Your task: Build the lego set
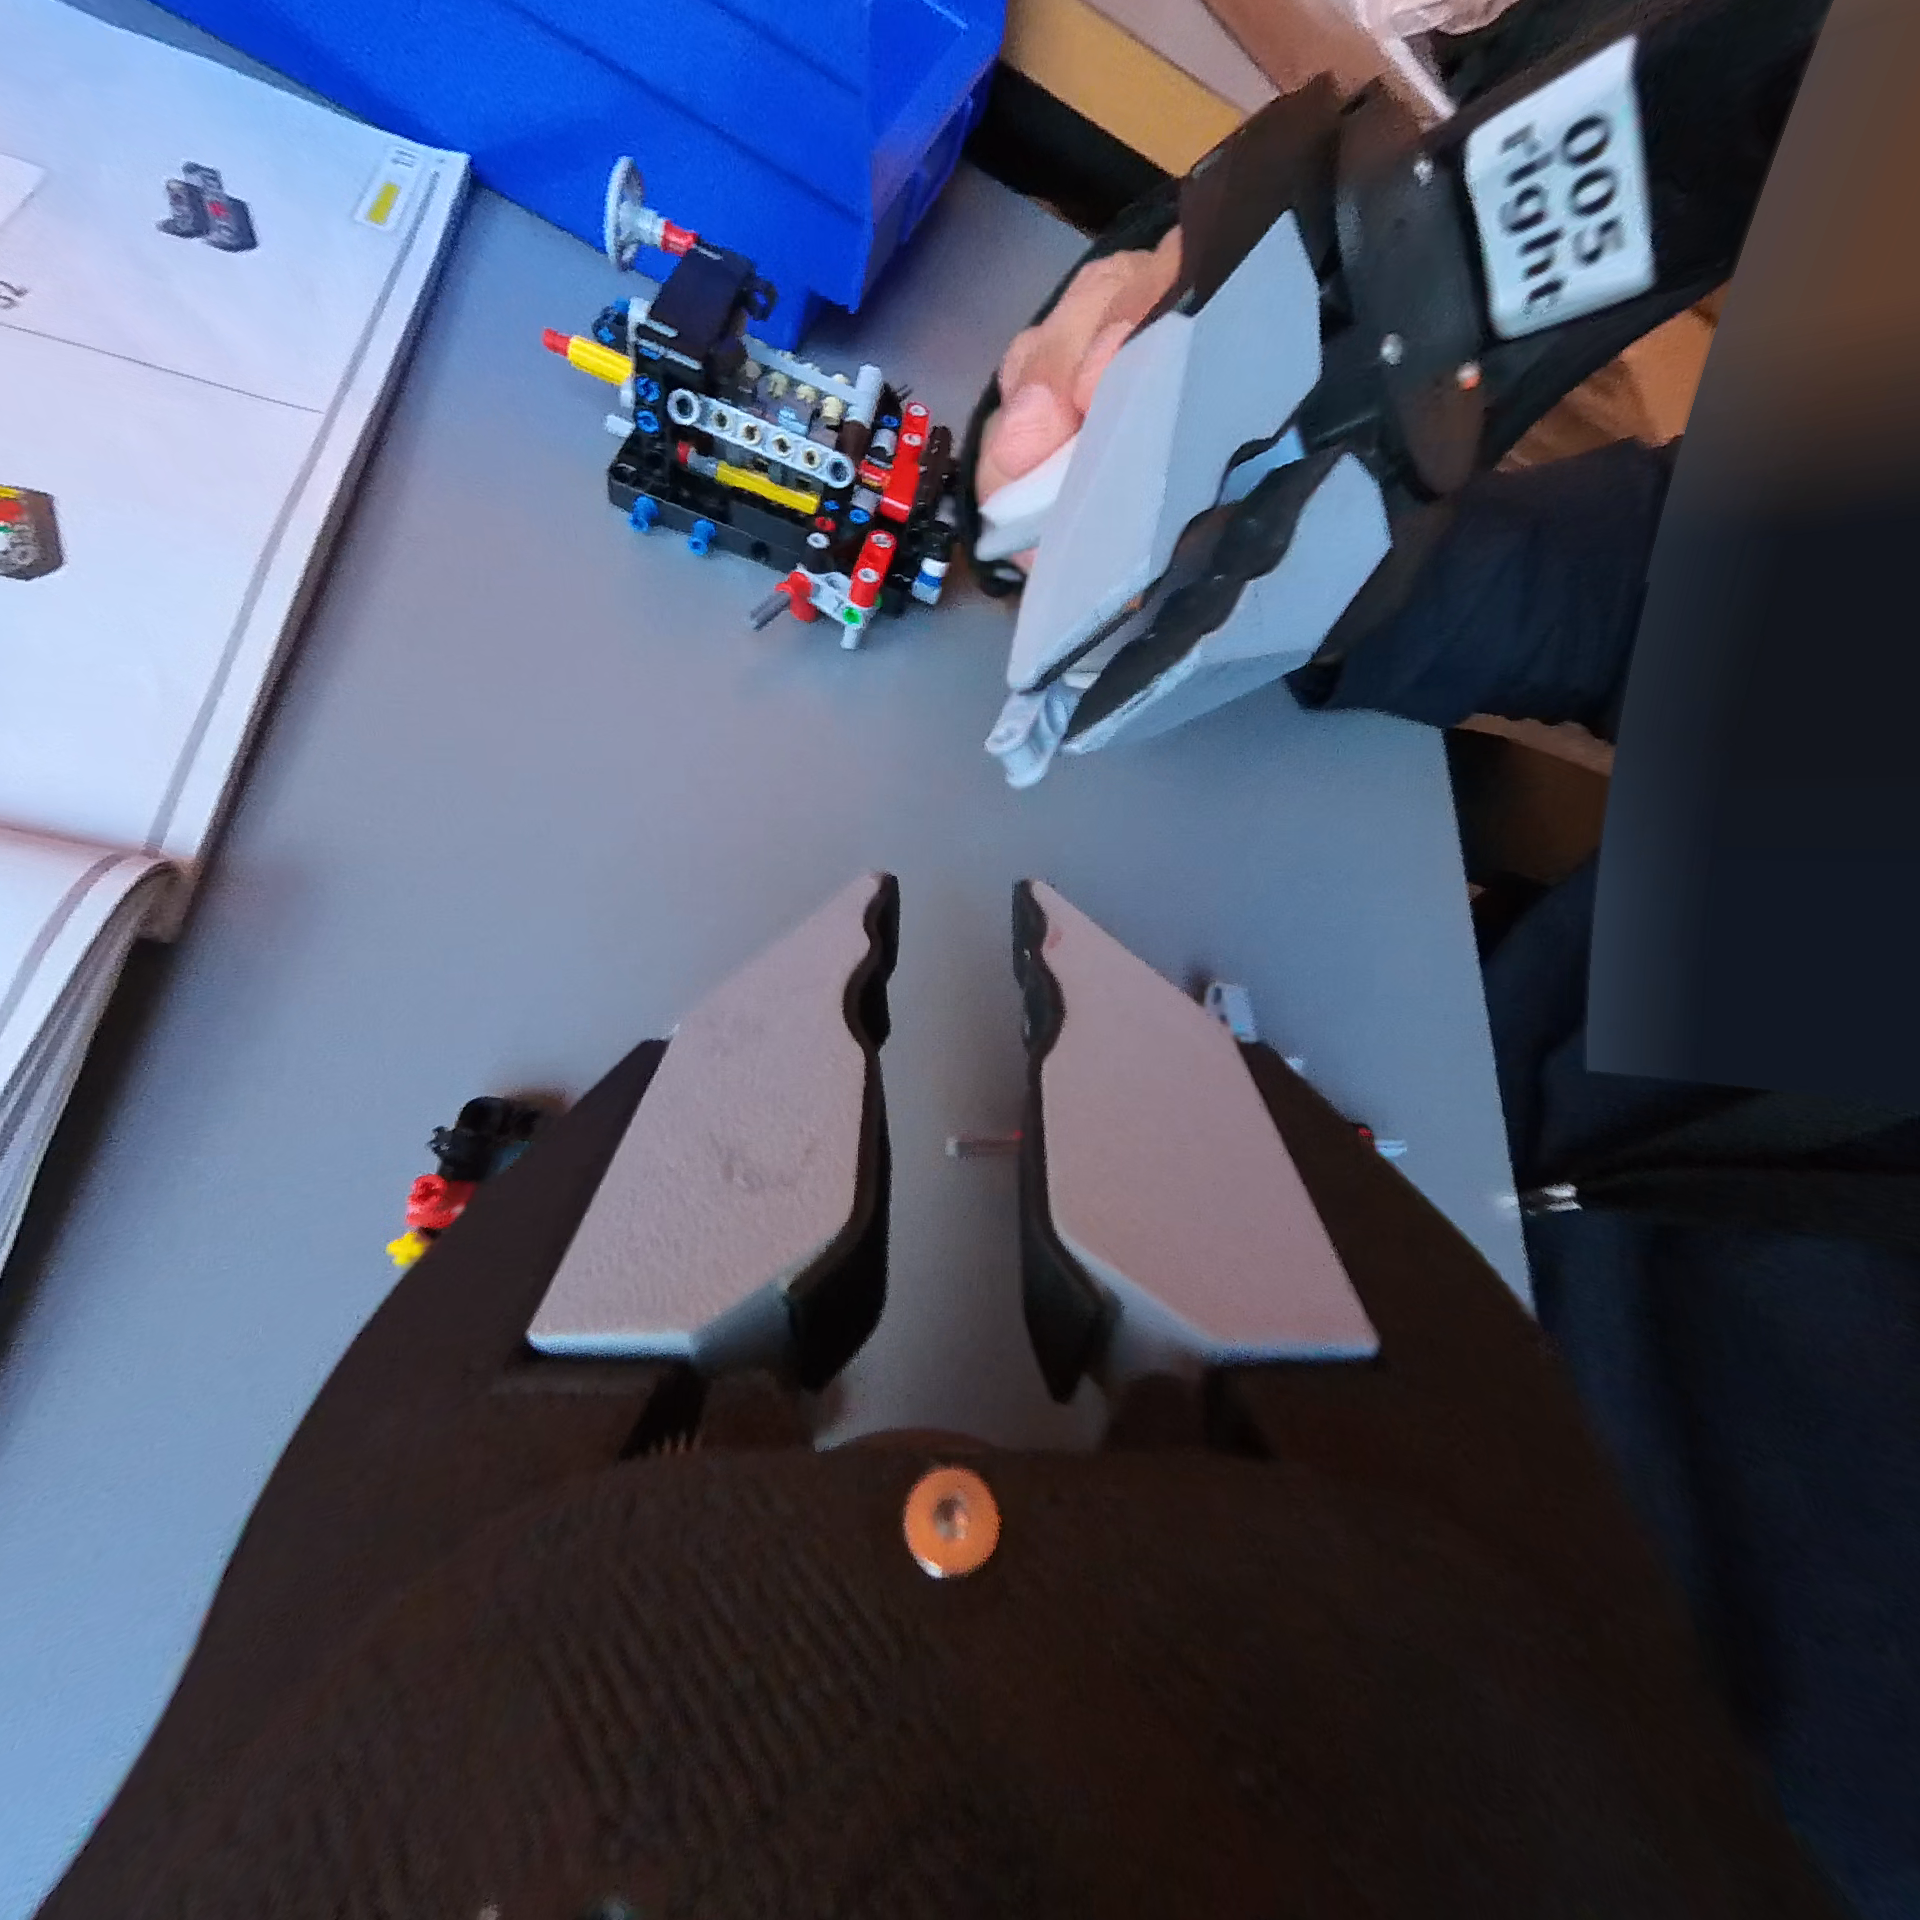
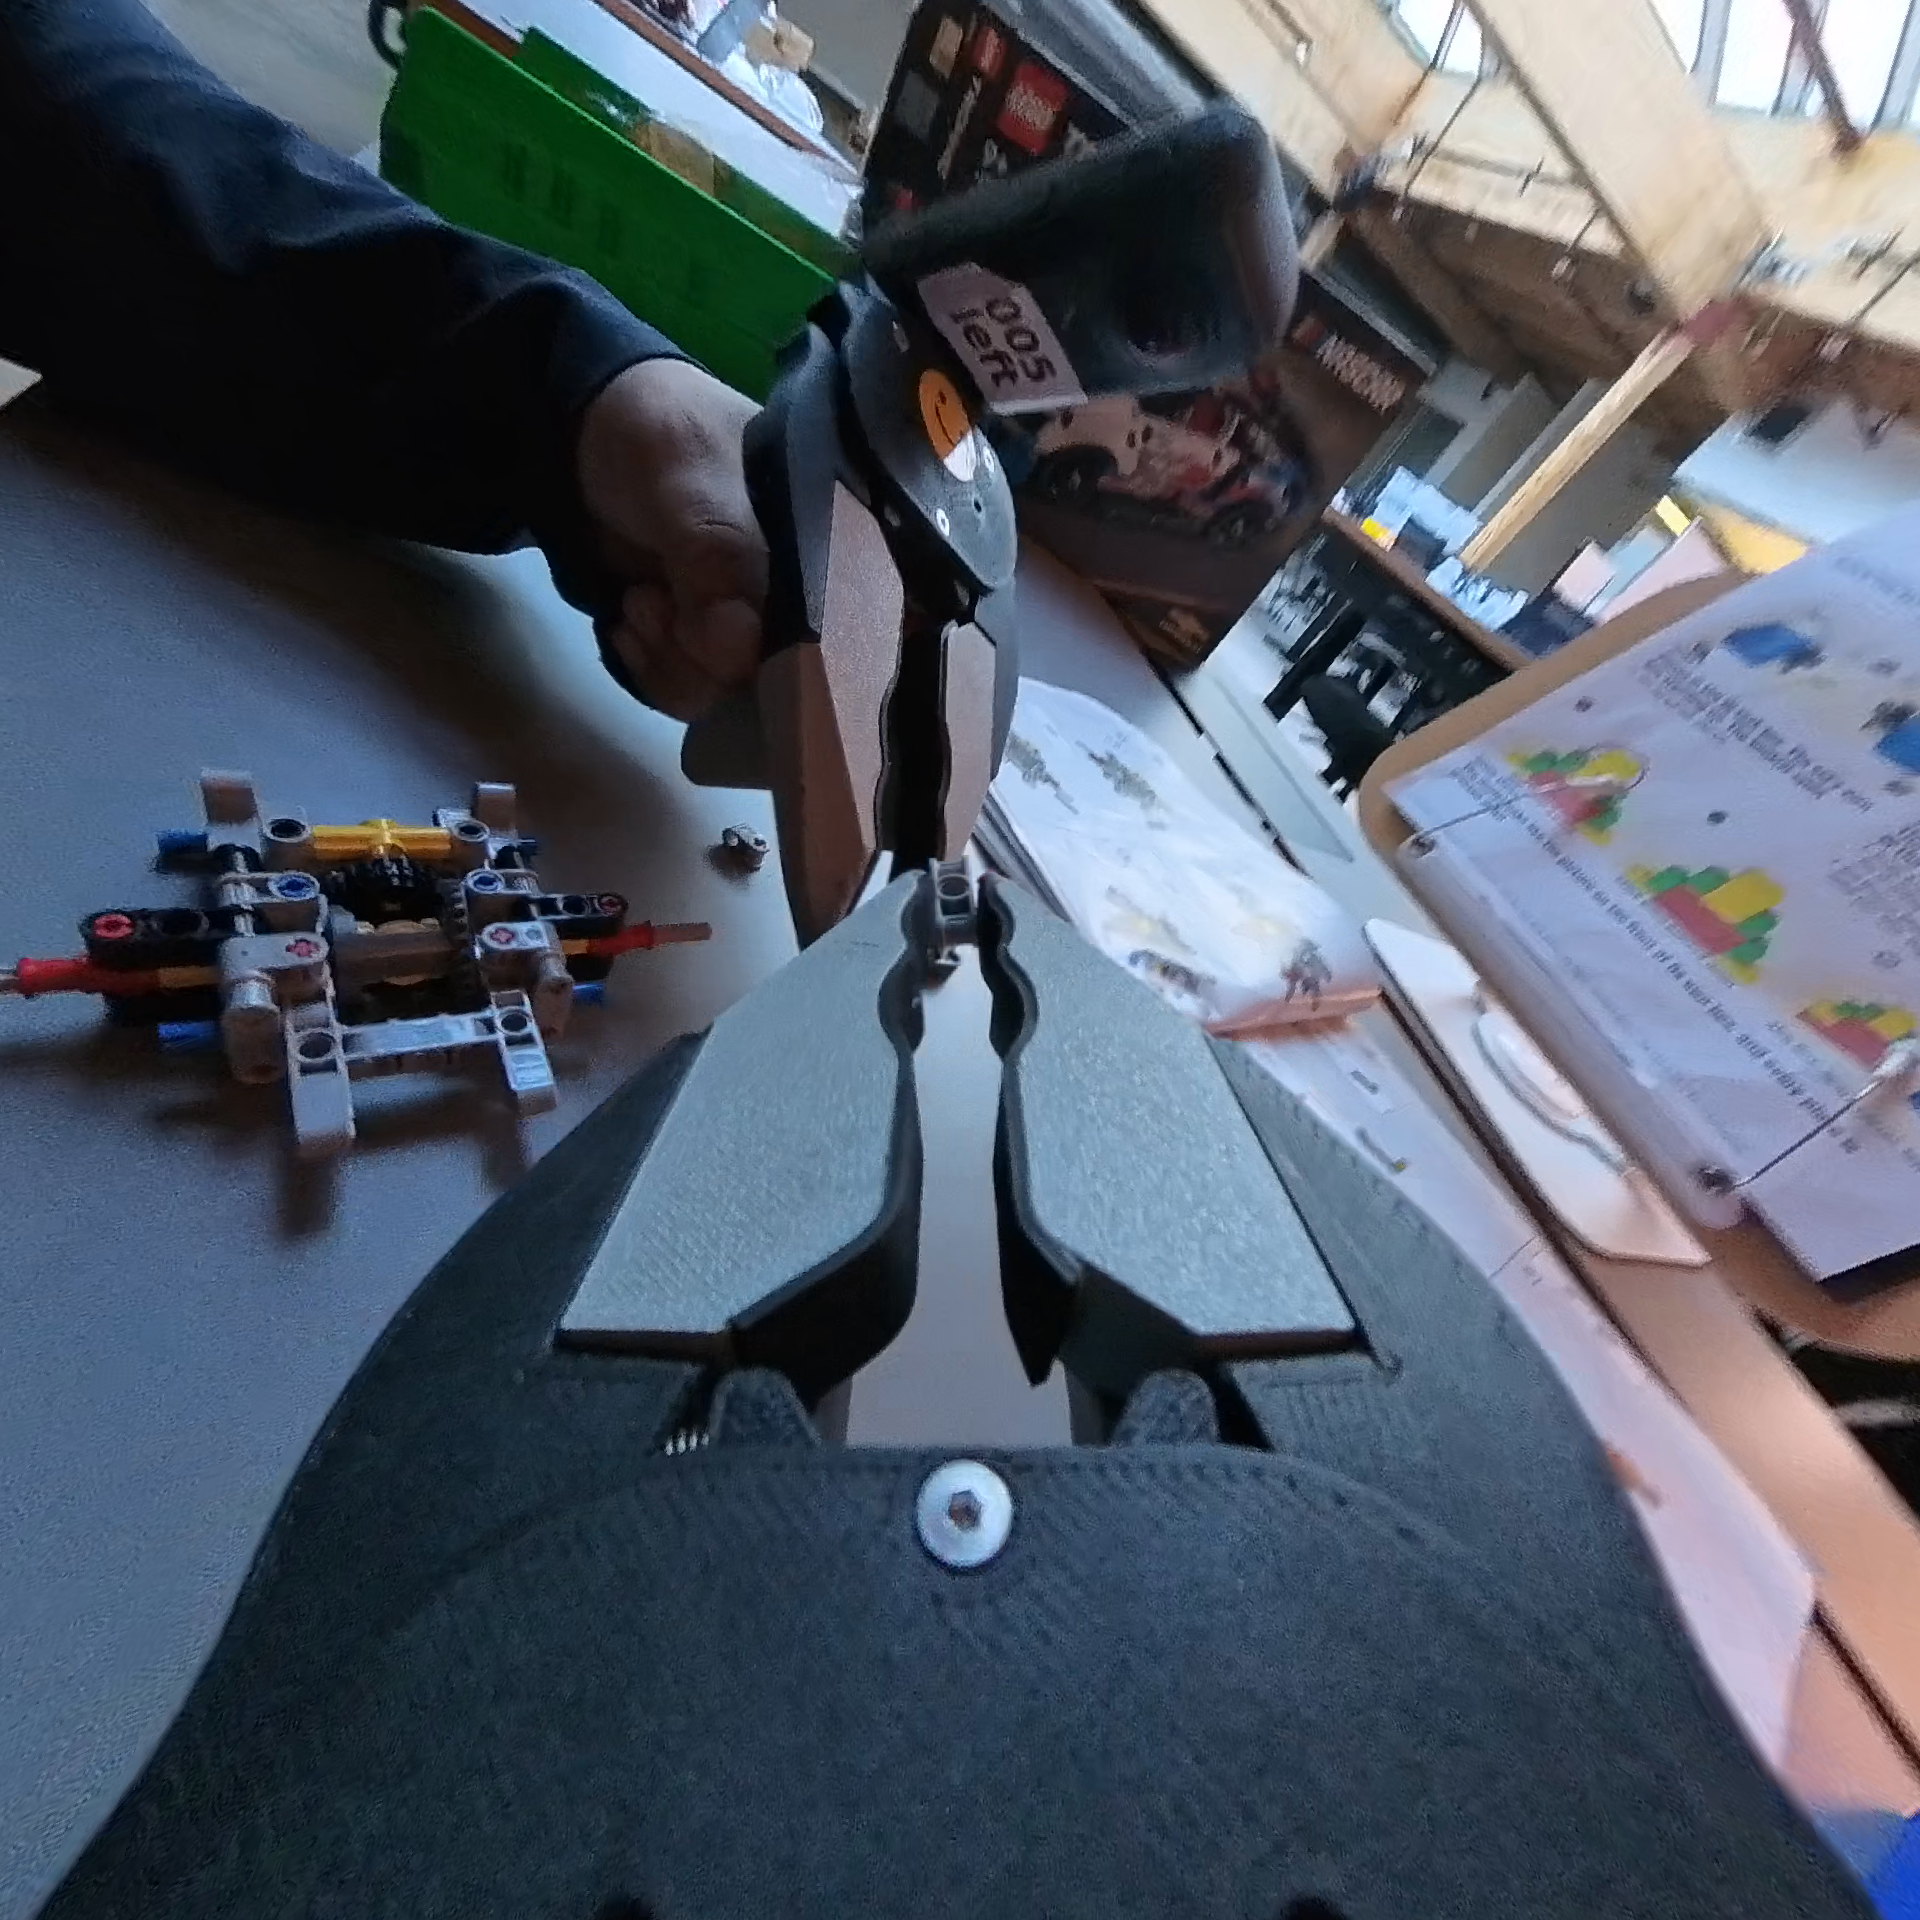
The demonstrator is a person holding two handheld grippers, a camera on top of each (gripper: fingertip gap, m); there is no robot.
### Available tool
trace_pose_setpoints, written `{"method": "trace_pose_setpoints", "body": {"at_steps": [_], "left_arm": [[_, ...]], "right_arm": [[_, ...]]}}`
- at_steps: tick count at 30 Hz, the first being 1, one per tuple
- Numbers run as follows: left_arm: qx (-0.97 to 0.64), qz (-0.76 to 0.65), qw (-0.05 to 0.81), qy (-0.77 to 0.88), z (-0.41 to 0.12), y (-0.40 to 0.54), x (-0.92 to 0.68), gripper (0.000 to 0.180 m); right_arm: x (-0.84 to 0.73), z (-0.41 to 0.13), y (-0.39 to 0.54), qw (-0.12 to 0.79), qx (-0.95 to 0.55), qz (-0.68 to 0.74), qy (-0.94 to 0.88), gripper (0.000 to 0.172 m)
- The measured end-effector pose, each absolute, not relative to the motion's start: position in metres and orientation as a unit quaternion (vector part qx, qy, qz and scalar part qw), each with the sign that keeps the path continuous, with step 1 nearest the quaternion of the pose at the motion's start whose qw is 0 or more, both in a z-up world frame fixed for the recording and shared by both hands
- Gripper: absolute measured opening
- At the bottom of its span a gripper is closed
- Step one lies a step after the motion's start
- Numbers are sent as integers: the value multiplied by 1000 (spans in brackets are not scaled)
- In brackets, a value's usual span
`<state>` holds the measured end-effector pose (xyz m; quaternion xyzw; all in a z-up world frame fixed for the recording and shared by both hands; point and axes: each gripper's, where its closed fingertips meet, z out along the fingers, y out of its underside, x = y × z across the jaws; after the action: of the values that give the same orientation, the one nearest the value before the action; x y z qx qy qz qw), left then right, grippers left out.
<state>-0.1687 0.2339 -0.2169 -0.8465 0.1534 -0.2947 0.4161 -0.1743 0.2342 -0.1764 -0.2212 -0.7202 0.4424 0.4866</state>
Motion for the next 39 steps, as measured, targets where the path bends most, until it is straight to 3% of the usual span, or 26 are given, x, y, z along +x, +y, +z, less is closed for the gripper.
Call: {"method": "trace_pose_setpoints", "body": {"at_steps": [16,24,39], "left_arm": [[-783,-426,433,134,-183,224,-157,12],[-793,-389,442,157,-188,221,-158,5],[-799,-201,504,258,-191,227,-165,5]], "right_arm": [[-167,-179,219,547,-106,367,-745,4],[-166,-185,213,544,-93,347,-758,4],[-167,-182,223,344,-303,531,-713,10]]}}
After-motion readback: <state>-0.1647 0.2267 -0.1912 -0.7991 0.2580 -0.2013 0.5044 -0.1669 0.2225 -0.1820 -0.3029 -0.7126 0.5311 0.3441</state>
